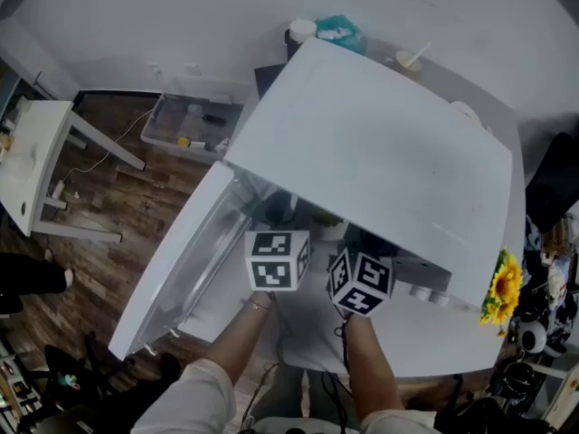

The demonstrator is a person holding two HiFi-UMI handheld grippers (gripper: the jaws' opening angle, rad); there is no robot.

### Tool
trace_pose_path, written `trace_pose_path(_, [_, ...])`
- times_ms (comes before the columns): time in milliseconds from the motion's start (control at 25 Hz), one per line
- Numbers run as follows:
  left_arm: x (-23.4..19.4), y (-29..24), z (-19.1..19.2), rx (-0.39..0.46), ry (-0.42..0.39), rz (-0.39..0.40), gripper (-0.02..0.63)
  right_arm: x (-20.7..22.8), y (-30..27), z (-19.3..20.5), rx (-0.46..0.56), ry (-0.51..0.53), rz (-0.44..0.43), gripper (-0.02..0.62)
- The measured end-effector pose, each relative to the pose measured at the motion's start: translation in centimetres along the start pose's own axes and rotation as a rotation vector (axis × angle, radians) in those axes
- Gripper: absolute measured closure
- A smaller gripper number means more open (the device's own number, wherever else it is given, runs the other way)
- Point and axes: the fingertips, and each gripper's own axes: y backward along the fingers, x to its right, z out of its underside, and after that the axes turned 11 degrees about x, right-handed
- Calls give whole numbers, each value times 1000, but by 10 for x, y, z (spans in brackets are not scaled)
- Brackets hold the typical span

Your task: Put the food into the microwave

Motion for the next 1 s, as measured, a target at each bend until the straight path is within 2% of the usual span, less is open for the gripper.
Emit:
trace_pose_path(280, [0, -15, 5, -8, -14, -2, 512, 8, -11, 3, -5, 12, 32, 532])
trace_pose_path(560, [1, -24, 7, -12, 9, -10, 512, 10, -21, 1, -3, 21, 51, 532])
trace_pose_path(1000, [2, -31, 9, -33, -36, -42, 512, 17, -28, 7, -50, 63, 65, 532])
